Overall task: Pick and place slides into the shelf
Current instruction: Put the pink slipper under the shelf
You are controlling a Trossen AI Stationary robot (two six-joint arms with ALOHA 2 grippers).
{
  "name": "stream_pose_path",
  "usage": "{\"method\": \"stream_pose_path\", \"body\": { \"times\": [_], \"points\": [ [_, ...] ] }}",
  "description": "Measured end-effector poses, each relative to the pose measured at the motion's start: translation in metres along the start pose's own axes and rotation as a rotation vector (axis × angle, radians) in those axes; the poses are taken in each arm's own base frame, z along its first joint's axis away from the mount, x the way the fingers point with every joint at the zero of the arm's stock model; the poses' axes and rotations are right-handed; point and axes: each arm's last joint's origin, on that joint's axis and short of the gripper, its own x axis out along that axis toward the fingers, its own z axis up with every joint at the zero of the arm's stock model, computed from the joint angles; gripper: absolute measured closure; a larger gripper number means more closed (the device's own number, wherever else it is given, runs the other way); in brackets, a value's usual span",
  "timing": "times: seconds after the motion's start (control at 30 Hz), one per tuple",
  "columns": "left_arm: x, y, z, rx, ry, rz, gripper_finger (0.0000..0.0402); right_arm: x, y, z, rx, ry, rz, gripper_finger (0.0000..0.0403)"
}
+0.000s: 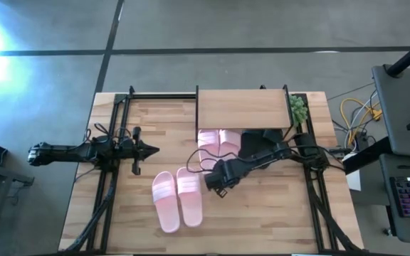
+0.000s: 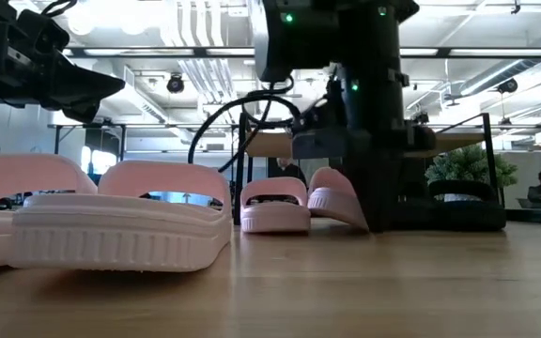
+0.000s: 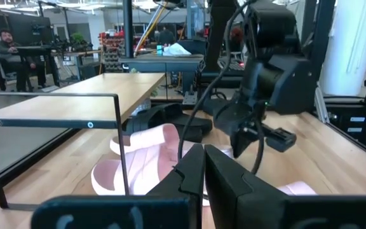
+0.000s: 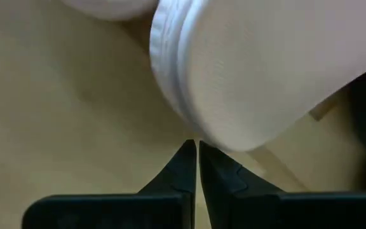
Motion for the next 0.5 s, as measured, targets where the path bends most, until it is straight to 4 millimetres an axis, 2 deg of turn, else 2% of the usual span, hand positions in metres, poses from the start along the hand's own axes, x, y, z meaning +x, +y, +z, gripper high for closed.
{"method": "stream_pose_path", "body": {
  "times": [0.17, 0.33, 0.4, 0.5],
  "points": [
    [0.0, 0.0, 0.0, 0.0, 0.002, 0.0, 0.0402, -0.006, 0.008, -0.007, 0.004, -0.002, 0.032, 0.039],
    [0.0, 0.0, 0.0, 0.0, 0.002, -0.001, 0.0402, -0.046, 0.022, -0.005, 0.007, -0.156, 0.105, 0.039],
    [0.0, 0.0, 0.0, 0.0, 0.001, -0.001, 0.0402, -0.059, 0.02, -0.002, 0.078, -0.247, 0.077, 0.039],
    [0.0, 0.0, 0.0, 0.0, 0.001, -0.001, 0.0402, -0.063, 0.01, 0.009, 0.201, -0.292, 0.036, 0.039]
  ]
}}
